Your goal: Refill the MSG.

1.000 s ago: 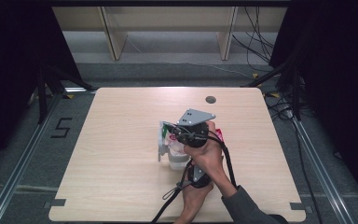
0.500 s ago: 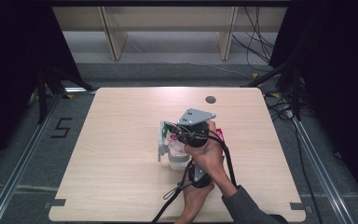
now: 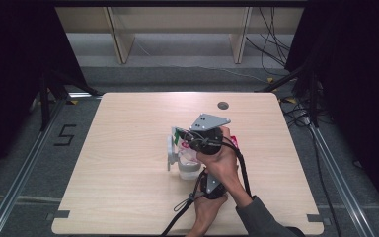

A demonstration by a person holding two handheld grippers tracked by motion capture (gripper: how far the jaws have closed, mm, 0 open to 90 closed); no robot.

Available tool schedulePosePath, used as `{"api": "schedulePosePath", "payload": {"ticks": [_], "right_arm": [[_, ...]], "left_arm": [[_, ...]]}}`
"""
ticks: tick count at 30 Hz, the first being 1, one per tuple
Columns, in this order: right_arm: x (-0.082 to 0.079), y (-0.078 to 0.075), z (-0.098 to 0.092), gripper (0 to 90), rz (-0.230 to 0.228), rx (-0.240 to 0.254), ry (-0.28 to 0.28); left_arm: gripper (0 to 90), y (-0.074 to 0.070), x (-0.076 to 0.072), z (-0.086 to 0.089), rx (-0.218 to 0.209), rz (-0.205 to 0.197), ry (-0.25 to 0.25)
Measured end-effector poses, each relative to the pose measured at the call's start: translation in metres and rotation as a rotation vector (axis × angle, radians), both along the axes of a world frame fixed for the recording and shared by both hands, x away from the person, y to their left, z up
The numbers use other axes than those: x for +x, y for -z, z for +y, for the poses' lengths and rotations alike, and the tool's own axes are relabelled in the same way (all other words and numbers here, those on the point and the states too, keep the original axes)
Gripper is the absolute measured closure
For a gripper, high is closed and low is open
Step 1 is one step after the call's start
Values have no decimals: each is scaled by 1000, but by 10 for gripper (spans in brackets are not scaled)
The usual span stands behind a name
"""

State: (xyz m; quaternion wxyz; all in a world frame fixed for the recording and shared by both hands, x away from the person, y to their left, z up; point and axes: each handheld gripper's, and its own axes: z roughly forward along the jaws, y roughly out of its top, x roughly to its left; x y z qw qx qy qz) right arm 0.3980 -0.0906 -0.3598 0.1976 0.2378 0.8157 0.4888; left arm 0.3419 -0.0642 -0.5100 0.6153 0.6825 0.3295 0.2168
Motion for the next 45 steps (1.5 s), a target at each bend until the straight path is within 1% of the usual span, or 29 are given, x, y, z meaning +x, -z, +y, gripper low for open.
{"api": "schedulePosePath", "payload": {"ticks": [1,2,3,4,5,8,9,12,13,14,16,17,18,19,20,21,23,26,27,28,29,32,33,35,38,39,45], "right_arm": [[1,0,-1,898,12,-1,-18],[1,0,-1,898,12,-1,-18],[2,0,-1,898,7,4,-16],[2,0,-2,898,-3,7,-16],[3,0,-3,898,19,19,-18],[3,0,-5,897,23,28,-4],[5,0,-6,897,42,48,-29],[6,0,-7,896,45,62,-29],[5,0,-8,896,65,69,-10],[5,0,-8,896,73,79,-16],[7,1,-8,896,66,88,-27],[7,1,-8,896,66,88,-27],[7,0,-10,896,42,80,-18],[7,0,-10,896,42,80,-18],[8,1,-10,896,56,93,-22],[8,0,-10,896,59,94,-23],[8,1,-9,896,60,89,-34],[8,1,-7,896,48,82,-25],[6,0,-6,896,71,86,-18],[6,0,-6,896,71,86,-18],[7,0,-6,896,42,69,-23],[8,0,-6,896,41,65,-23],[7,0,-5,896,53,66,-22],[7,0,-5,896,58,67,-18],[7,0,-5,896,56,69,-17],[7,0,-5,896,64,68,-6],[6,0,-5,896,60,65,-1]], "left_arm": [[819,0,0,1,20,0,6],[819,0,0,3,49,-5,9],[820,0,0,2,35,-7,9],[820,0,0,2,35,-8,7],[820,1,0,2,32,-8,7],[821,1,0,1,24,-10,-3],[821,1,0,0,18,-8,-5],[822,2,0,0,16,-7,-4],[822,2,0,0,14,-10,-7],[822,2,0,0,14,-10,-7],[822,2,0,0,12,-6,-4],[822,2,0,0,13,-8,-5],[822,2,0,0,14,-10,-6],[822,2,0,0,14,-10,-6],[823,2,0,0,8,-8,-6],[823,2,0,0,10,-9,-6],[823,2,0,0,8,-11,-3],[824,1,0,0,7,-13,-1],[825,2,1,1,0,-19,1],[825,2,1,1,0,-19,1],[825,2,1,1,-2,-16,1],[825,1,1,1,0,-15,3],[825,1,1,1,-2,-16,3],[825,1,1,1,1,-14,4],[825,1,1,1,0,-16,4],[825,1,1,1,2,-14,4],[825,1,1,1,3,-17,4]]}}
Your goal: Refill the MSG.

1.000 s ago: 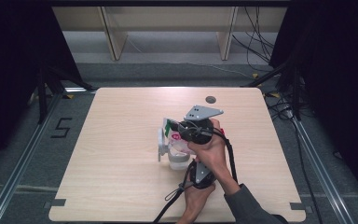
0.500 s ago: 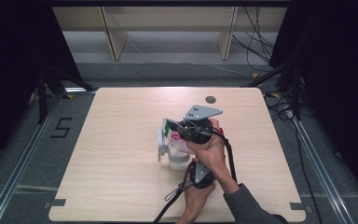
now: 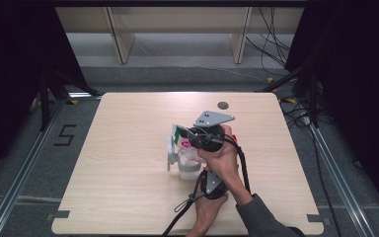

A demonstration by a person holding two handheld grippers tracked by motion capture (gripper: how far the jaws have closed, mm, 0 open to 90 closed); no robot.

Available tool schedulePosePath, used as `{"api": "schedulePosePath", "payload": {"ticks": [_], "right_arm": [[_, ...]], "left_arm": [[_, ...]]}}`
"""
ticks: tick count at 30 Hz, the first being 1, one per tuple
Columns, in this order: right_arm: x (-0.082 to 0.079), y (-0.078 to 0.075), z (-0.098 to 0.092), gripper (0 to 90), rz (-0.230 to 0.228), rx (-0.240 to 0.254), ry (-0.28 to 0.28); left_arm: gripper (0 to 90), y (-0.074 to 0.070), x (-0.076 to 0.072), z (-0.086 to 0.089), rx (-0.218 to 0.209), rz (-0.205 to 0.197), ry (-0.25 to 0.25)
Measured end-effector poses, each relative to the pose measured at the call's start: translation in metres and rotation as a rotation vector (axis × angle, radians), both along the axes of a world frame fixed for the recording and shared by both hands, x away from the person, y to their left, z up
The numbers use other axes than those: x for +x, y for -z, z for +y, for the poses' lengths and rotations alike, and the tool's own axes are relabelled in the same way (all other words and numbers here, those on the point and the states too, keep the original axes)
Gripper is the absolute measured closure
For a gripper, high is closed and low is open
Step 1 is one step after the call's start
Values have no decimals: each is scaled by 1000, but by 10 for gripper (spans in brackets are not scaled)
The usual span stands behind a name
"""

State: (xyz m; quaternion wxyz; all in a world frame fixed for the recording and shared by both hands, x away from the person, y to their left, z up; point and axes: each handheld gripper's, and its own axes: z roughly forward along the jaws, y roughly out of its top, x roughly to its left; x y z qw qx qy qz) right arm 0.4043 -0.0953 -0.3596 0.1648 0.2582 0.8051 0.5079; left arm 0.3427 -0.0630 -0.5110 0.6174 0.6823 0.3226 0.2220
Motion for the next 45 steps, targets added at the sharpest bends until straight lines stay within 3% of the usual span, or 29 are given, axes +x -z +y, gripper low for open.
{"api": "schedulePosePath", "payload": {"ticks": [3,6,7,14,19,20,21,22,23,24,29,31,32,36,37,39,41,42,43,44,45], "right_arm": [[0,0,1,896,-4,2,-4],[2,0,0,896,-35,-8,-9],[0,0,1,896,-16,-1,2],[1,0,1,896,-38,-9,-9],[1,0,1,896,-23,-13,-12],[2,0,1,896,-25,-19,-9],[2,0,1,896,-23,-24,-16],[1,0,1,896,-17,-24,-12],[1,0,2,896,-23,-21,-7],[1,0,2,896,-23,-21,-7],[3,0,2,896,-14,-14,-14],[2,1,2,896,-8,-7,11],[3,0,2,896,-13,-16,-6],[2,1,2,896,-5,-13,7],[2,1,2,896,-5,-13,7],[3,-1,1,896,-10,-25,-6],[2,-2,1,896,-31,-26,-6],[0,-3,2,896,-10,-21,1],[0,-3,2,896,-10,-21,1],[0,-5,3,896,-51,-30,-7],[-2,-5,4,896,-38,-28,-5]], "left_arm": [[825,0,0,0,2,-4,0],[826,0,0,0,1,-2,2],[825,0,0,0,0,-2,2],[825,0,0,0,4,-6,1],[825,0,-1,0,4,-6,-1],[826,0,-1,-2,-32,-1,-5],[825,0,-1,-2,-32,-1,-5],[826,-1,-1,3,43,-9,25],[825,-1,-1,3,43,-9,25],[825,0,-1,-1,-5,-6,-4],[826,0,-1,0,4,-7,-4],[826,0,-1,0,4,-4,-3],[826,0,-2,-3,-31,-3,-10],[827,0,-2,-2,-31,-2,-11],[827,0,-1,-2,-29,-5,-10],[826,-1,-2,2,35,-12,19],[826,-2,-2,2,27,-11,16],[827,-3,-3,-1,-11,-14,-2],[827,-3,-3,-1,-11,-14,-2],[827,-4,-3,0,-1,-21,-6],[827,-4,-4,-1,-42,-17,-9]]}}
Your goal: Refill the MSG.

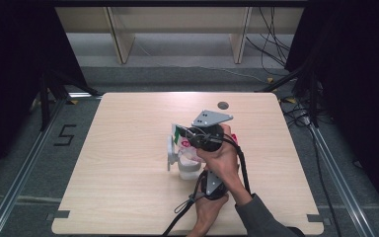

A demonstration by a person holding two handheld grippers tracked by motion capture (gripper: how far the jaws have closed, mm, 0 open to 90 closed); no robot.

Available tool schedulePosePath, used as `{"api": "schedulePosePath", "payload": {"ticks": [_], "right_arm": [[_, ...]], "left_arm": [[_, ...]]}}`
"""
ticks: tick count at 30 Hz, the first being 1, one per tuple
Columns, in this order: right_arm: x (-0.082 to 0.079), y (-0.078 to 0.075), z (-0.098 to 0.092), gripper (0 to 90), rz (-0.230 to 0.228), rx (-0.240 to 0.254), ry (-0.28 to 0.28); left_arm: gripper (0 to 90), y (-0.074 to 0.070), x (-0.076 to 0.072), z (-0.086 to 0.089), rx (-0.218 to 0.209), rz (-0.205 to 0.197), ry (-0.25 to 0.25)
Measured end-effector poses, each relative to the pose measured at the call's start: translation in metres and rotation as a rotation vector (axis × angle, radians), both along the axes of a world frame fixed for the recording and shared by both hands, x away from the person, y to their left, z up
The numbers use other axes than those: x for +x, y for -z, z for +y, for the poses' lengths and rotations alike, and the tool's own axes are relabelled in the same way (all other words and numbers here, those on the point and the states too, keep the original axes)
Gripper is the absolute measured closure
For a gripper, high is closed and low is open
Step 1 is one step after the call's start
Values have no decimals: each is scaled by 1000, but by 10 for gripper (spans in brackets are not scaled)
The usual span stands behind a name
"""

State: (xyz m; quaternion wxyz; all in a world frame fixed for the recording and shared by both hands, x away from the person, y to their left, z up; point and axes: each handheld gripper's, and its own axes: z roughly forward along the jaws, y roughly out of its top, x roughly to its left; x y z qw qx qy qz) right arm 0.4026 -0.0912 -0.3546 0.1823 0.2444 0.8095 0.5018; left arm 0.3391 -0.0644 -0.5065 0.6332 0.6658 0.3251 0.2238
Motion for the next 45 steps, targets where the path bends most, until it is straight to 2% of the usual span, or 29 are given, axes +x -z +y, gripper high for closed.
{"api": "schedulePosePath", "payload": {"ticks": [1,2,3,5,8,12,13,16,19,22,23,24,25,26,27,29,30,31,32,34,35,36,37,38,40,44,45], "right_arm": [[0,0,0,896,0,0,0],[0,-1,0,896,4,-10,-11],[-1,0,2,895,-12,-17,5],[0,0,2,895,-24,-33,-4],[1,3,4,895,-12,-45,-6],[1,2,4,895,-23,-27,3],[1,1,3,895,-13,-38,-10],[2,2,4,895,-14,-35,-1],[1,2,4,895,-14,-49,-9],[0,4,6,895,-6,-41,11],[1,4,6,895,-25,-48,1],[1,4,6,895,-25,-48,1],[1,4,6,895,-25,-48,1],[0,4,6,895,-10,-46,12],[0,4,5,895,-10,-43,12],[0,4,6,894,-9,-44,11],[0,4,5,895,-3,-46,9],[1,4,5,894,-7,-44,9],[1,4,5,894,-7,-44,9],[0,3,5,894,-10,-42,12],[0,3,5,894,-1,-47,5],[0,3,5,894,-2,-45,6],[0,3,5,894,-2,-45,6],[0,3,5,895,-5,-43,8],[0,2,4,895,-1,-42,4],[2,3,3,895,-22,-38,1],[2,2,2,895,-13,-45,-8]], "left_arm": [[827,0,0,0,0,0,0],[827,0,1,-1,1,-3,51],[827,0,-2,0,5,30,100],[827,0,-2,0,5,33,98],[827,1,-2,0,2,38,99],[827,0,-2,0,-1,34,98],[826,1,-2,0,1,34,100],[826,1,-2,0,5,39,101],[826,1,-2,-1,-6,37,99],[827,1,-2,-1,-14,47,98],[826,0,0,2,39,-8,78],[826,0,0,2,42,-9,78],[826,1,-2,-1,-10,42,99],[826,1,-2,-1,-10,43,100],[826,0,0,2,41,-7,81],[826,0,0,2,41,-8,80],[827,1,-2,-1,-6,41,100],[826,0,0,2,41,-7,80],[826,0,0,2,41,-7,80],[826,1,-3,-1,-3,36,100],[826,1,-2,-1,-4,38,100],[826,0,0,2,42,-8,79],[826,0,0,2,42,-8,79],[826,1,-3,-1,-3,36,100],[826,1,-2,-1,4,36,103],[826,1,-2,0,13,33,106],[826,1,-2,0,17,34,107]]}}
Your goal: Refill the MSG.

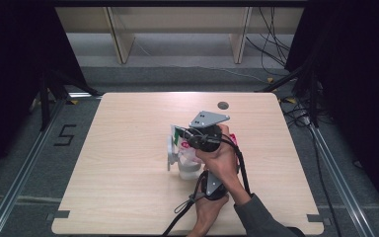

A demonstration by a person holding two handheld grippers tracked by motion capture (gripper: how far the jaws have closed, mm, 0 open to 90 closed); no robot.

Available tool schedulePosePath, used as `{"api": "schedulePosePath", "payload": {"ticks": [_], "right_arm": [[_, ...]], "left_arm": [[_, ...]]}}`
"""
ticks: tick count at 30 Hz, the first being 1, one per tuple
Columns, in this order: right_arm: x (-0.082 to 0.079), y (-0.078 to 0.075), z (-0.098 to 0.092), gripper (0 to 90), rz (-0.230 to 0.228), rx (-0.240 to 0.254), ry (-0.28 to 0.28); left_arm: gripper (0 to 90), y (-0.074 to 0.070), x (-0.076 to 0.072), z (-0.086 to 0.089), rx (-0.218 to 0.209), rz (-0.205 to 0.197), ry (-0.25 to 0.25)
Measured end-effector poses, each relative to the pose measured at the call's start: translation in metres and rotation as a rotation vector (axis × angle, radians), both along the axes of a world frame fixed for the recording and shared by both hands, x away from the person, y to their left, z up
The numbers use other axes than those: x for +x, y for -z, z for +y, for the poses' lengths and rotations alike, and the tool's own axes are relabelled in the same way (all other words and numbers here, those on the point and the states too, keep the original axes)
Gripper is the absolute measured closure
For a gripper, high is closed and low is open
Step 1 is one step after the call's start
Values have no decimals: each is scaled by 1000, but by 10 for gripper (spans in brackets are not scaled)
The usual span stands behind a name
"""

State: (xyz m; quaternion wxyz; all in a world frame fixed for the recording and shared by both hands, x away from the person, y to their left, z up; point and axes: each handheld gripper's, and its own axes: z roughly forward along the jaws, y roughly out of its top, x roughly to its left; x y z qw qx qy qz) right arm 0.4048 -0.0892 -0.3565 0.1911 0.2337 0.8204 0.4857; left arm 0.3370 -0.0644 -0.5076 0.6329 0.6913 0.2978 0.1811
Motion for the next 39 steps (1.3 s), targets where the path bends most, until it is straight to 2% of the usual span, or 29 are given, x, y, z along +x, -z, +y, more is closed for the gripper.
{"api": "schedulePosePath", "payload": {"ticks": [10,17,18,19,21,24,32,33,36,37,39], "right_arm": [[-1,0,1,895,-8,14,5],[-2,-1,0,895,21,13,12],[-1,0,2,895,-8,10,10],[-1,1,2,895,-11,9,10],[-1,0,2,895,-4,-4,2],[-2,0,2,895,-9,13,10],[-1,0,2,895,-20,8,13],[-2,0,2,895,0,10,15],[-1,0,2,895,-7,-4,2],[-1,1,3,895,-9,7,14],[-1,0,2,895,-6,6,3]], "left_arm": [[826,0,0,0,4,-2,0],[826,-1,0,0,-6,-2,-3],[826,-1,0,0,-11,-2,-4],[826,0,0,0,-12,3,-3],[826,0,0,-1,-18,6,-3],[826,-1,1,1,-4,-3,-1],[826,-1,1,0,-12,1,-1],[826,-1,0,1,-1,-4,0],[825,-1,0,0,-16,7,-2],[826,-1,0,0,-14,3,-2],[826,-1,0,1,-6,-3,-4]]}}
